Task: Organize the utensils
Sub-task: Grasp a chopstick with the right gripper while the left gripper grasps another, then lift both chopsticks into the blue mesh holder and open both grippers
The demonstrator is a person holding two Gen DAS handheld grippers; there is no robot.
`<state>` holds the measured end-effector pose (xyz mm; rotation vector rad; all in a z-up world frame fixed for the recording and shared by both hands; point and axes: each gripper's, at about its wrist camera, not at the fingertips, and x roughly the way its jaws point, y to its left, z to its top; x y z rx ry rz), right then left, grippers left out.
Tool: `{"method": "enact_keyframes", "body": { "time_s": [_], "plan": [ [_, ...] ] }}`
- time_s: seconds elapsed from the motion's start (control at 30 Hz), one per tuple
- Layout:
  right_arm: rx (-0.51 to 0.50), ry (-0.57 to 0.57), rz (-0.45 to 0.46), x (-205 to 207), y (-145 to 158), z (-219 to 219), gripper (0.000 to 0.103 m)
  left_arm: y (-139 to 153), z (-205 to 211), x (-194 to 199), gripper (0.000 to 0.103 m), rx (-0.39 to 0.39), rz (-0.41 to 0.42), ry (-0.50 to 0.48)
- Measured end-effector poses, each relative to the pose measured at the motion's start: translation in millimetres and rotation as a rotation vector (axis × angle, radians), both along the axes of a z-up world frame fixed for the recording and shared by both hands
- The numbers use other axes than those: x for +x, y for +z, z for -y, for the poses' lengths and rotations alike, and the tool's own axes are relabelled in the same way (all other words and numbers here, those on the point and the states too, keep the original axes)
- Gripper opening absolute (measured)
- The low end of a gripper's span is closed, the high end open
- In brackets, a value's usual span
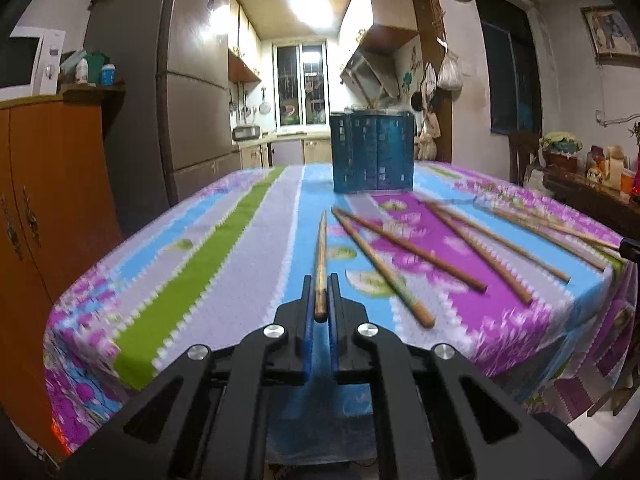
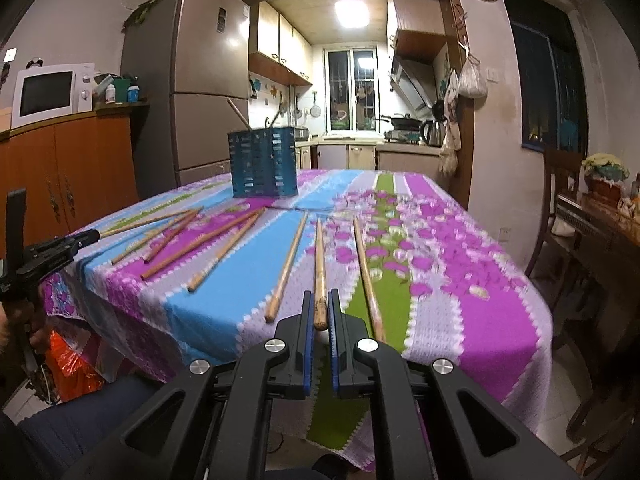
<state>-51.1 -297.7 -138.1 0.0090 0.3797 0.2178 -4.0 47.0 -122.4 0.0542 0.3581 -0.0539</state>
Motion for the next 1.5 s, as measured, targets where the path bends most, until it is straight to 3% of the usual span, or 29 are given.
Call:
{"method": "enact_keyframes", "body": {
  "time_s": [0.27,0.57,0.7,1.13,1.3,1.5],
  "plan": [
    [-0.022,0.019,0.088,-7.2,50.7,-5.9,0.008,53.0,-5.9,-3.6,0.005,0.006,0.107,-0.017],
    [-0.035,0.043,0.200,14.5,125.2,-6.3,0.008,102.3,-0.8,31.3,0.005,0.016,0.187,-0.044],
    [-0.055,0.053,0.205,33.5,144.9,-9.6,0.008,114.5,-2.2,51.6,0.005,-0.001,0.176,-0.063],
    [-0.020,0.072,0.093,117.0,181.9,-6.2,0.008,150.9,-19.9,115.7,0.005,-0.056,0.091,-0.079],
    [-0.032,0.083,0.109,126.1,198.2,-13.9,0.008,171.9,-21.5,127.1,0.005,-0.050,0.101,-0.086],
    [-0.042,0.096,0.169,145.1,244.3,-22.4,0.008,208.4,-13.4,148.1,0.005,-0.033,0.139,-0.107]
  ]
}}
